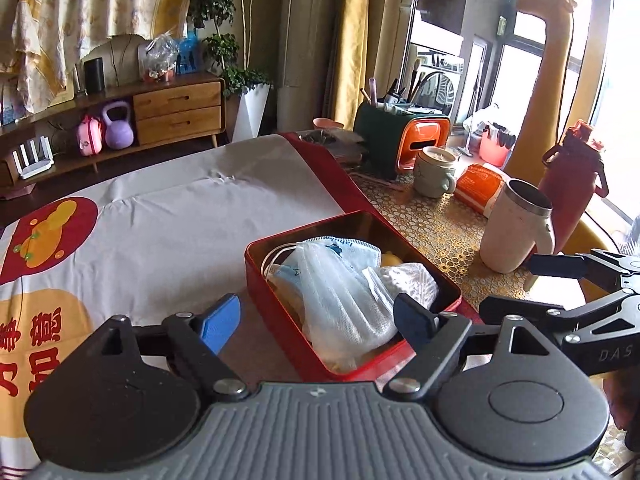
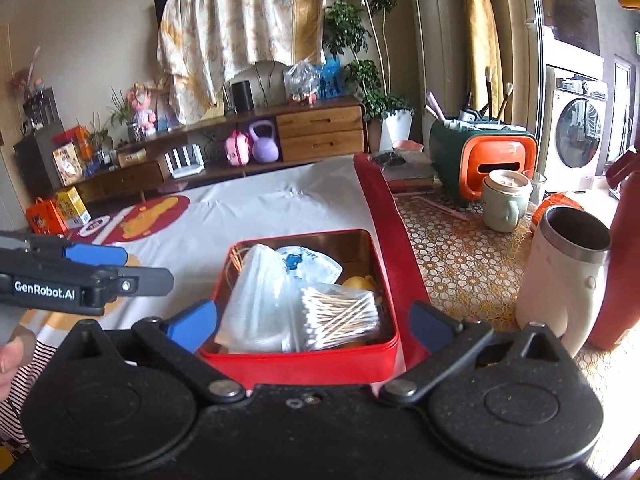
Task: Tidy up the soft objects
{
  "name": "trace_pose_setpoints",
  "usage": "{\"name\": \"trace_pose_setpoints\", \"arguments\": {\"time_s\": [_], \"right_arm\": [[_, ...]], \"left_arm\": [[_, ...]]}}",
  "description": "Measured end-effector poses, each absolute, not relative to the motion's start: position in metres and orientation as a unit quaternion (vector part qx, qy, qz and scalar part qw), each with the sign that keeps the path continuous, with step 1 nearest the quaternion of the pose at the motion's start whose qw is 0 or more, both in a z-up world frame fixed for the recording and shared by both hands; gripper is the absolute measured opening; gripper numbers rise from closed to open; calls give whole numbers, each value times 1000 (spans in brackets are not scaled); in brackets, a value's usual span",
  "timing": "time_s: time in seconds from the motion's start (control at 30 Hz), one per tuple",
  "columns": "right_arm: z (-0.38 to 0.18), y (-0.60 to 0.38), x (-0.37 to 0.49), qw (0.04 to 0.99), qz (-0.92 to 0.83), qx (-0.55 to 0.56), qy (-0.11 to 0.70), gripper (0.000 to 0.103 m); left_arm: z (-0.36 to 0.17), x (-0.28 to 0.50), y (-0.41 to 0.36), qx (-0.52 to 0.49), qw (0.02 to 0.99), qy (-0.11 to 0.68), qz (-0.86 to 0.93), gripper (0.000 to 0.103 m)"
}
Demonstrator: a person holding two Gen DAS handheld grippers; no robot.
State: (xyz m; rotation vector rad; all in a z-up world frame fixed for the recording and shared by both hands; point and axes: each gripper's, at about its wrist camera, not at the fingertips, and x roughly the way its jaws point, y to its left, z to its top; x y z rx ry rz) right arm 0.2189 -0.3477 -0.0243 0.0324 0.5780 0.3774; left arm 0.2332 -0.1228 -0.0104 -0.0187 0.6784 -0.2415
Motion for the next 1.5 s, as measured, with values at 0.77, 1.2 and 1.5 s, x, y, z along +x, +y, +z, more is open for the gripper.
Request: {"name": "trace_pose_setpoints", "arguments": {"time_s": [0.77, 1.2, 1.5], "right_arm": [[-12, -339, 147, 955, 174, 48, 236, 103], [-5, -331, 116, 961, 156, 53, 220, 103], [-8, -329, 111, 959, 152, 57, 231, 103]], "left_arm": [[1, 145, -104, -26, 952, 290, -97, 103], [2, 118, -105, -37, 952, 286, -101, 103], [0, 113, -99, -47, 952, 288, -97, 103]]}}
